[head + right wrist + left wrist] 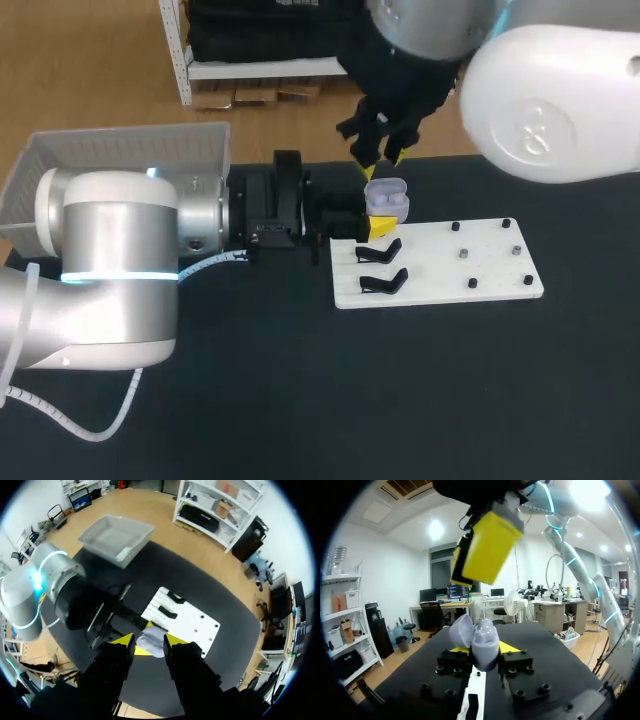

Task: Pick up each earbud case from the left stands, insert the matching earbuds, close the lid, and place the case in the box.

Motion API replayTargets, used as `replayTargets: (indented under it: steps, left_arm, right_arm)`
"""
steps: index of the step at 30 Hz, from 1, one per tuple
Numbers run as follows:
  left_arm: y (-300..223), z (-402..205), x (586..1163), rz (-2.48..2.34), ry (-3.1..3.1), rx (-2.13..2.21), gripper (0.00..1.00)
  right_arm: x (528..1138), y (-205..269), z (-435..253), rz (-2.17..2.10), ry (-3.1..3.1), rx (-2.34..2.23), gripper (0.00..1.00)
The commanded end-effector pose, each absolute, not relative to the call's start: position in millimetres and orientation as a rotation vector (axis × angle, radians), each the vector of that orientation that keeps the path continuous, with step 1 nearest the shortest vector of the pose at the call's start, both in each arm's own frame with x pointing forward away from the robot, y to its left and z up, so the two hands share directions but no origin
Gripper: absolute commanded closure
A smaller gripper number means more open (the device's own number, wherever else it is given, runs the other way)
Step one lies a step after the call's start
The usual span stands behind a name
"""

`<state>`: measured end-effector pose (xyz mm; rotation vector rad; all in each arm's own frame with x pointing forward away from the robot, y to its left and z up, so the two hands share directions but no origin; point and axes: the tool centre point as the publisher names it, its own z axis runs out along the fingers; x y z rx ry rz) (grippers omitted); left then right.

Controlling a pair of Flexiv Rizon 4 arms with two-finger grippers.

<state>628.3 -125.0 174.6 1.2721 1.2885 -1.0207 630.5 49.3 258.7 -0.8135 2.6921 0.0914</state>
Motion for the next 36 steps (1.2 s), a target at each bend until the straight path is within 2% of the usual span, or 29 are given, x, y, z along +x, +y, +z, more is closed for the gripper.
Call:
replayTargets:
  steps: [1,11,22,31,36]
  left_arm:
    - [-126,173,626,-1.012,1.285,1.261,1.0]
    - [-126,173,626,-1.012,1.285,1.261,1.0]
    - [-126,173,626,-1.012,1.285,1.261,1.0]
    - [-126,173,626,-1.012,1.285,1.261,1.0]
    - [-121,178,628,-1.003,1.282,1.263,1.0]
  right_arm:
    - [643,51,252,0.06,2.661,-0.741,0.62]
    - [678,39,222,0.023,2.715,-0.569,0.62]
    - [656,28,207,0.003,2.768,-0.568,0.62]
    - [645,21,219,0.025,2.743,-0.498,0.6]
    - [646,1,230,0.048,2.722,-0.365,0.57]
